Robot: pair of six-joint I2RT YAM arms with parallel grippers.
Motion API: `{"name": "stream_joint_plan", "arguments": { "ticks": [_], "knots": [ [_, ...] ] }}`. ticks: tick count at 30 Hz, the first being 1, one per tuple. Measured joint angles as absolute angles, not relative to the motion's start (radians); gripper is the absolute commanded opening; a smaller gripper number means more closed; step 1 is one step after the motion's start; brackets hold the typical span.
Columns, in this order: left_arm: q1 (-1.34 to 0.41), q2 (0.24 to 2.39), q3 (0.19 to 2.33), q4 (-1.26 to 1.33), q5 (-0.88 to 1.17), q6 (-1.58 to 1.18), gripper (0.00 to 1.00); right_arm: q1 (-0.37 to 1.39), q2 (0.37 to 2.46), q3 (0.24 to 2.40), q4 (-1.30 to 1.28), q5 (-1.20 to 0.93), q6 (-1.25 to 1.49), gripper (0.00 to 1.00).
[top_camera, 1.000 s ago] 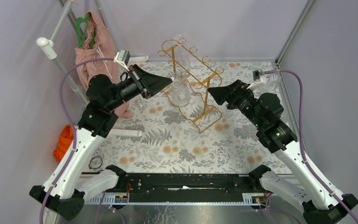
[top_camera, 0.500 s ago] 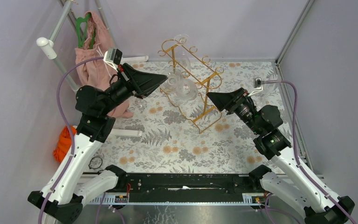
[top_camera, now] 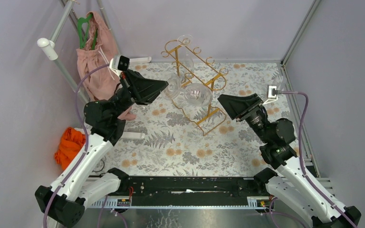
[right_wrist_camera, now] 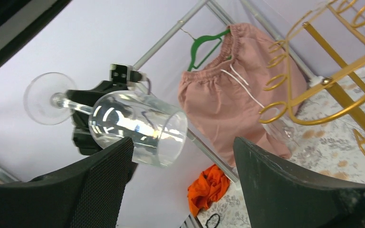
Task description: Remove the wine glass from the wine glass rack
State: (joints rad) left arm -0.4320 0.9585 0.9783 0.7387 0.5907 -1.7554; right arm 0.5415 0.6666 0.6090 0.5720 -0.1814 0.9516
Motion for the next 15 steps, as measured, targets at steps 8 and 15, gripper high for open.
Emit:
{"name": "stream_joint_plan", "arguments": {
  "ticks": [8,15],
  "knots": [
    [-0.432,1.012,0.797,1.079,0.501,-1.953,0.00,0.542,0.645,0.581,0.704,-0.257,0.975,0.83],
    [-0.432,1.040,0.730,1.283,0.410,-2.046,0.00,0.542,0.693,0.580,0.821,-0.347,1.015,0.80]
  ]
}}
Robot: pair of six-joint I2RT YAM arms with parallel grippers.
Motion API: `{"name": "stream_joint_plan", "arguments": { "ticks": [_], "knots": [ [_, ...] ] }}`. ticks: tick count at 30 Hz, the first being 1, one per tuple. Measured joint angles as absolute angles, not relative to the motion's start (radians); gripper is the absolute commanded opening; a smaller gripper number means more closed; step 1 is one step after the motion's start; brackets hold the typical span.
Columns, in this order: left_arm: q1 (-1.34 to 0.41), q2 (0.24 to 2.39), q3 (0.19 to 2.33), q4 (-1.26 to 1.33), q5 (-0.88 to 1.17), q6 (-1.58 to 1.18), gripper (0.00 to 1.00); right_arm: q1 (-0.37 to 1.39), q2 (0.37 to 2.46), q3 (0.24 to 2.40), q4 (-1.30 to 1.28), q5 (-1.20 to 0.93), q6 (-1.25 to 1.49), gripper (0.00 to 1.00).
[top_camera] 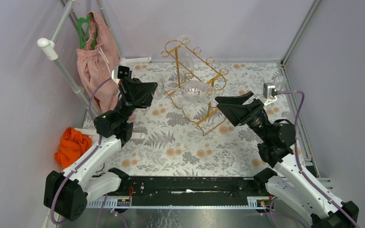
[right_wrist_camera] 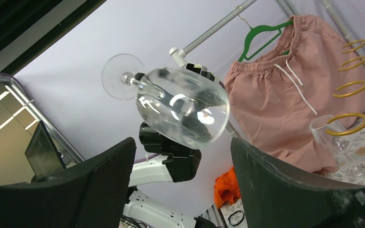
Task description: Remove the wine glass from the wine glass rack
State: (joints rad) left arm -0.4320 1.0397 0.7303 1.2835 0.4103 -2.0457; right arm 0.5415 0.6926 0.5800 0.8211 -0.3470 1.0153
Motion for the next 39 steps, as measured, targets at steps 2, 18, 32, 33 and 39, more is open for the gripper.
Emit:
{"name": "stream_joint_plan", "arguments": {
  "ticks": [2,18,32,33,39],
  "knots": [
    [-0.432,1.041,0.727,1.322,0.393,-2.058,0.00,0.542,0.708,0.580,0.843,-0.366,1.027,0.80],
    [-0.432,1.076,0.682,1.392,0.362,-2.079,0.00,0.542,0.781,0.579,1.005,-0.448,1.110,0.72],
    [-0.432,1.092,0.678,1.415,0.362,-2.080,0.00,0.542,1.078,0.633,1.418,-0.533,1.365,0.67],
    [-0.432,1.095,0.678,1.420,0.362,-2.082,0.00,0.542,1.090,0.645,1.432,-0.540,1.379,0.66],
    [-0.432,1.115,0.678,1.473,0.362,-2.082,0.00,0.542,1.132,0.710,1.477,-0.579,1.449,0.64]
  ]
}}
